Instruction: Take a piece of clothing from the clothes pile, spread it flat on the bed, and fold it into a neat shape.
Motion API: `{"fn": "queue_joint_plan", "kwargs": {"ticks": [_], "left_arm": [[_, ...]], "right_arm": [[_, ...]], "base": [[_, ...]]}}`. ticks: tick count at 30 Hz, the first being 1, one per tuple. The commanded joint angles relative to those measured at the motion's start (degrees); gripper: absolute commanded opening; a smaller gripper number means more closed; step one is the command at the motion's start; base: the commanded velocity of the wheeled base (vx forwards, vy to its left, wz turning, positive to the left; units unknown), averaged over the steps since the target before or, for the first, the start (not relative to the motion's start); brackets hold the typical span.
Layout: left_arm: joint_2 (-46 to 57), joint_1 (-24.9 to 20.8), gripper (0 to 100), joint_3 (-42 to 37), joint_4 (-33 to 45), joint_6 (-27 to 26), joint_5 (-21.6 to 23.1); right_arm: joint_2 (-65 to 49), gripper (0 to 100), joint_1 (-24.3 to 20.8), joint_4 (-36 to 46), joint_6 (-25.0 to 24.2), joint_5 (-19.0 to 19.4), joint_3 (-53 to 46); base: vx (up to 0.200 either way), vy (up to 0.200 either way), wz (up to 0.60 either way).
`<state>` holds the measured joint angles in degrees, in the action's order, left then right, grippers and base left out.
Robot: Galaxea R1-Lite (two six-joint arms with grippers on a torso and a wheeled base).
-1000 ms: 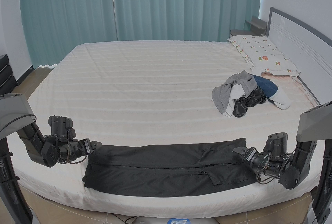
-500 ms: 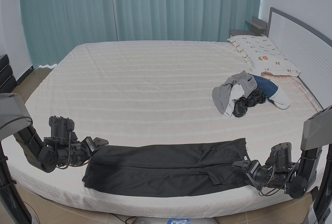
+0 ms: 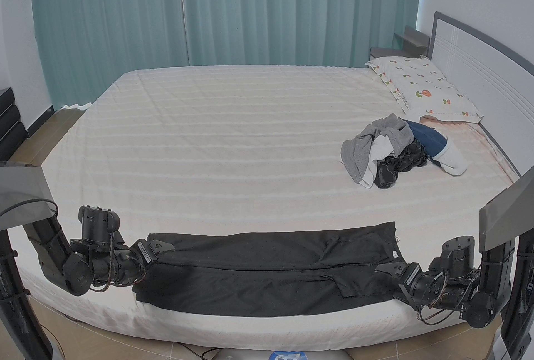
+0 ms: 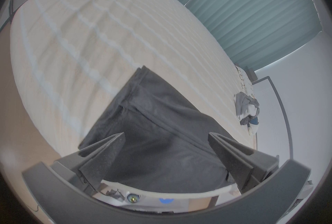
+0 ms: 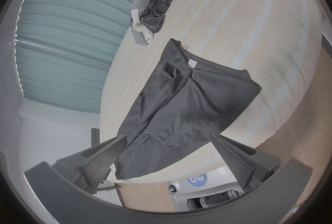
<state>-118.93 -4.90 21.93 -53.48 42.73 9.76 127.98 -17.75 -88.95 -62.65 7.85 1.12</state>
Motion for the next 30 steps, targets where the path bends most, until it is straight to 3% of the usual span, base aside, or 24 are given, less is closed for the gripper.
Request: {"fn": "queue_joint_plan", "kwargs": {"ticks": [1, 2, 4, 26, 27, 30], "left_arm": [[-4.6, 1.3, 100, -1.2, -2.2, -1.9, -2.4], [-4.7, 2.4, 100, -3.3, -3.3, -6.4, -2.7], [-4.6, 2.8, 100, -3.9, -3.2, -8.8, -3.3], [-8.0, 2.8, 100, -6.2, -4.6, -13.5, -3.3], [-8.1, 2.8, 0, -6.4, -4.7, -13.7, -3.3], [-8.2, 2.8, 0, -6.4, -4.7, -13.9, -3.3]], "right_arm": [[1.9, 100, 0.1, -0.6, 0.0, 0.1, -1.1], [2.2, 100, 0.1, -0.6, 0.0, 0.2, -1.1], [2.5, 100, 0.0, -0.6, 0.1, 0.1, -1.1], [2.6, 100, -0.6, -0.6, 0.2, 0.1, -1.1], [2.6, 100, -0.7, -0.6, 0.2, 0.1, -1.1], [2.7, 100, -0.8, -0.6, 0.3, 0.1, -1.1]], "base": [[0.000, 0.000, 0.00], [0.000, 0.000, 0.00], [0.000, 0.000, 0.00], [0.000, 0.000, 0.00], [0.000, 0.000, 0.00], [0.000, 0.000, 0.00]]}}
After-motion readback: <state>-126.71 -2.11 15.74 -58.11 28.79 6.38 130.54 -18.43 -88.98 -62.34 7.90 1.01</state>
